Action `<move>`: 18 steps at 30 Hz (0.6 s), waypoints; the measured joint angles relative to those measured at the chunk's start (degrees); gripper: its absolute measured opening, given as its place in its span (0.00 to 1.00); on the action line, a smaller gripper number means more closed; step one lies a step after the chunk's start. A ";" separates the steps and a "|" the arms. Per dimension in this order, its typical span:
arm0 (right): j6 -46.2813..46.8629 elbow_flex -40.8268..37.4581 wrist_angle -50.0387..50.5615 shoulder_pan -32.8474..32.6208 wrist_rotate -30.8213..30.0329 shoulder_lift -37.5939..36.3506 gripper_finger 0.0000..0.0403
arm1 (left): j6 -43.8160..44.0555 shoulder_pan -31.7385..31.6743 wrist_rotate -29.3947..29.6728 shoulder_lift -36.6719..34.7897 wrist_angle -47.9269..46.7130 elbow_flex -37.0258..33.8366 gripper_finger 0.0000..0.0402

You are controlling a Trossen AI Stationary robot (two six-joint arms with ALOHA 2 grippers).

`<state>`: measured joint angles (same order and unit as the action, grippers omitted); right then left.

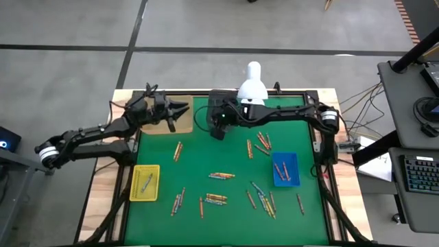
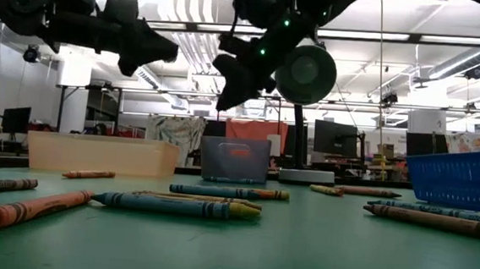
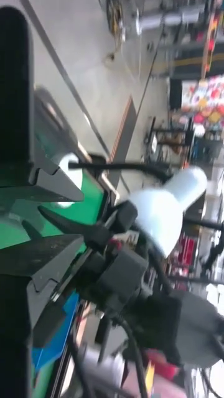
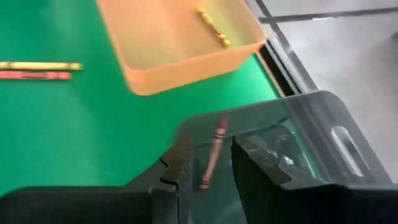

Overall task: Sort crayons
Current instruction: Put the brown crayon into the black bin

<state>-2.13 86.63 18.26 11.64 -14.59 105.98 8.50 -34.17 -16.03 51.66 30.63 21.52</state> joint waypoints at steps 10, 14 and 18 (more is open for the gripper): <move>1.45 0.07 3.11 -4.28 0.02 -1.82 0.13 | 2.55 6.37 0.48 0.00 -0.07 0.00 0.19; 1.82 0.11 1.19 -4.16 -0.34 -1.17 0.05 | 3.60 7.13 0.52 0.00 -0.05 0.00 0.19; 0.37 0.09 -1.68 -2.50 -0.46 -0.03 0.02 | 4.64 7.14 0.57 -0.01 0.23 0.00 0.19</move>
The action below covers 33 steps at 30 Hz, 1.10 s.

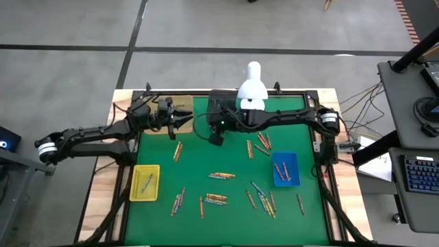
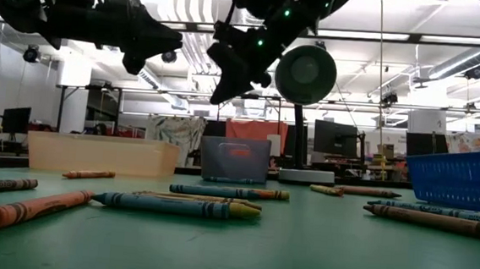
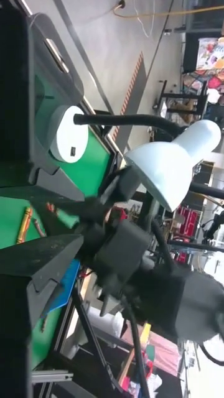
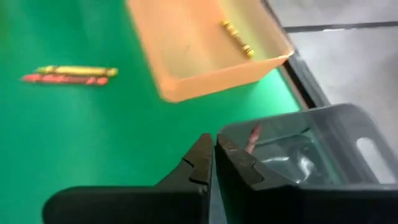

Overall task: Sort crayons
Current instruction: Put the brown crayon into the black bin

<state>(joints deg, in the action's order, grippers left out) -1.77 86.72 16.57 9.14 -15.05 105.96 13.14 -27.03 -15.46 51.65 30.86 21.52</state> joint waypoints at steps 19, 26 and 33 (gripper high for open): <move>-5.78 26.63 24.43 4.91 3.10 15.58 0.02 | -2.29 -0.24 0.09 -1.57 4.14 0.02 0.19; -5.84 34.77 34.14 5.90 3.12 21.16 0.02 | -2.42 -0.24 0.09 -2.57 4.05 0.02 0.19; -6.46 35.09 33.63 6.82 3.54 22.59 0.02 | -3.24 -0.24 0.09 -2.71 3.65 0.02 0.19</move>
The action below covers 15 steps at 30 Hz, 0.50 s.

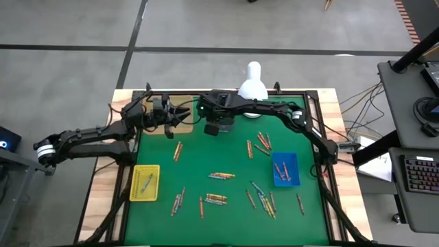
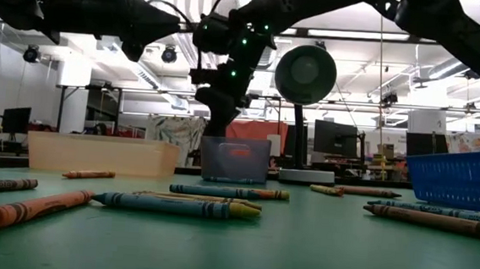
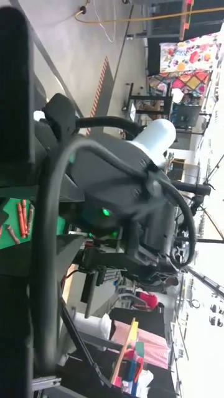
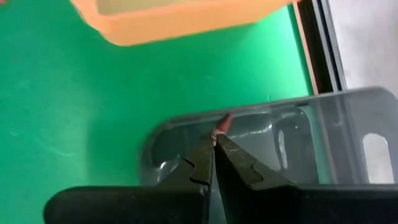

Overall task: Sort crayons
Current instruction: Put the brown crayon into the black bin

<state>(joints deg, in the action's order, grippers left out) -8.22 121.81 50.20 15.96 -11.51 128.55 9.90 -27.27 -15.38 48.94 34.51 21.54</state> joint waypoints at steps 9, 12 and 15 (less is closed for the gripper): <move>-0.33 -0.03 -2.70 0.87 5.67 1.06 0.02 | -0.21 0.00 0.00 0.10 0.06 0.00 0.19; -0.33 -0.05 -2.63 0.99 5.66 1.49 0.02 | -0.36 0.00 -0.01 0.14 0.02 -0.01 0.19; 0.07 -0.05 -2.58 1.34 5.53 1.77 0.02 | -0.96 0.00 0.00 0.14 0.01 0.00 0.19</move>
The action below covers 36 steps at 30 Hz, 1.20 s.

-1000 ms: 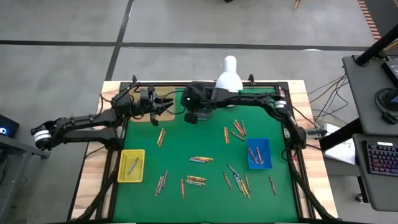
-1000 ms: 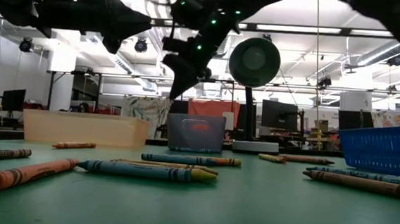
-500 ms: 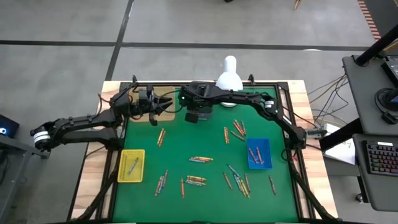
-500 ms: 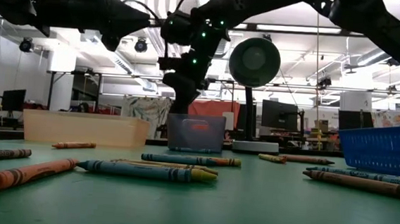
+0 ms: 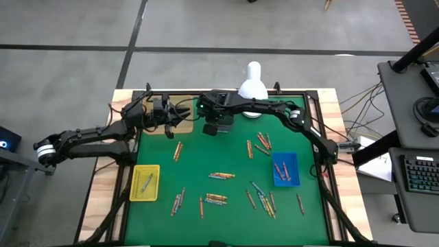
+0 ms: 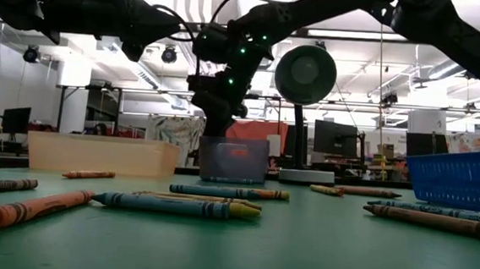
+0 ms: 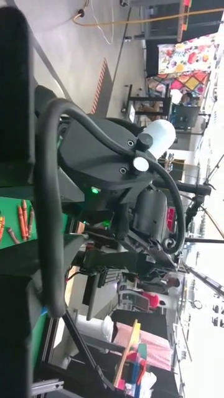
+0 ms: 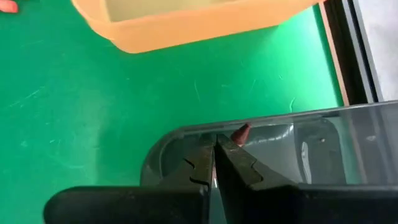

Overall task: Sort crayons
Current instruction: Put the brown crayon into the black bin, then put the blue crayon into the yellow bin

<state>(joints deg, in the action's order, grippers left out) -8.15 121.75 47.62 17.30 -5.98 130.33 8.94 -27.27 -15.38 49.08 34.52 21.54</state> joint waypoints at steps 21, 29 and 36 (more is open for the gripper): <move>-0.79 3.04 0.12 0.74 -9.17 -0.20 0.02 | -1.21 0.00 -0.02 -0.02 -0.11 -0.02 0.19; -0.56 9.48 10.68 -1.32 -8.61 -0.44 0.02 | -0.96 0.33 -0.15 -0.04 -3.38 -0.02 0.19; 2.23 10.87 17.34 -5.30 -8.63 -0.53 0.02 | 1.53 3.31 -0.22 1.61 -4.98 -0.02 0.19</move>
<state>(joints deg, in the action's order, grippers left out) -5.92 132.62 64.96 12.00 -14.61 129.80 10.47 -23.95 -15.59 50.69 29.54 21.52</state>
